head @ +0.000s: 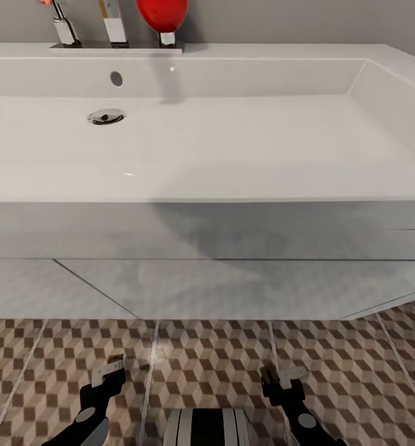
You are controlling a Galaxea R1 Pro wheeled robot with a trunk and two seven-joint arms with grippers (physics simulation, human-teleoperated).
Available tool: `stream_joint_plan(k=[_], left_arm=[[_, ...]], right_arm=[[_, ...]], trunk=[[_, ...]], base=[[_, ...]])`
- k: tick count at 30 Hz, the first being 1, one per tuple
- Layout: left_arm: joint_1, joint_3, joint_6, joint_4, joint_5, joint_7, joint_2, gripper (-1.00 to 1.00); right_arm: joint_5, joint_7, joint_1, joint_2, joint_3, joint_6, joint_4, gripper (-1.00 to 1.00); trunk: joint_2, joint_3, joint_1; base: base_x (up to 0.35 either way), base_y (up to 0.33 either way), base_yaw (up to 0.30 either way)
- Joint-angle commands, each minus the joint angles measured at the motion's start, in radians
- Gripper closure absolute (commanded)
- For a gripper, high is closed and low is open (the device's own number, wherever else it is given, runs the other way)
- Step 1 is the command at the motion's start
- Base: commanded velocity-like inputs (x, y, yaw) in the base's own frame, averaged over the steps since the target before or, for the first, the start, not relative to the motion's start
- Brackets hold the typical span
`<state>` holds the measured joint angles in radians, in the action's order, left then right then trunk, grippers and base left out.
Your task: Take the four mousetraps from the cabinet in the bathroom and place them on the bathroom floor. Make sure all four end up on the same floor surface, and ensure that at least two of them are either under or directly next to the same bathroom sink.
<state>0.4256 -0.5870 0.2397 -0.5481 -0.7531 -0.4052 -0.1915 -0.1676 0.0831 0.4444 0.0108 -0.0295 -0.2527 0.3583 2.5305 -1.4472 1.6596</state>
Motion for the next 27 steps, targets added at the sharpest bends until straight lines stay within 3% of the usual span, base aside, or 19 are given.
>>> stream_joint_plan(k=[1,8,27], left_arm=[[0.001,-0.009,0.004,-0.001,-0.006,-0.011,-0.001,1.0],[0.001,-0.009,0.004,-0.001,-0.006,-0.011,-0.001,1.0],[0.001,-0.01,0.003,0.0,-0.006,-0.011,0.003,1.0]], right_arm=[[-0.006,0.005,0.0,0.0,-0.003,-0.002,-0.001,1.0],[-0.006,0.006,0.0,0.0,-0.003,-0.002,-0.001,1.0],[-0.006,0.006,0.0,0.0,-0.003,-0.002,-0.001,1.0]], trunk=[[0.001,-0.005,0.0],[0.002,-0.032,0.003],[0.002,-0.032,0.003]], base=[[0.0,0.0,0.0],[0.0,0.0,0.0],[0.0,0.0,0.0]])
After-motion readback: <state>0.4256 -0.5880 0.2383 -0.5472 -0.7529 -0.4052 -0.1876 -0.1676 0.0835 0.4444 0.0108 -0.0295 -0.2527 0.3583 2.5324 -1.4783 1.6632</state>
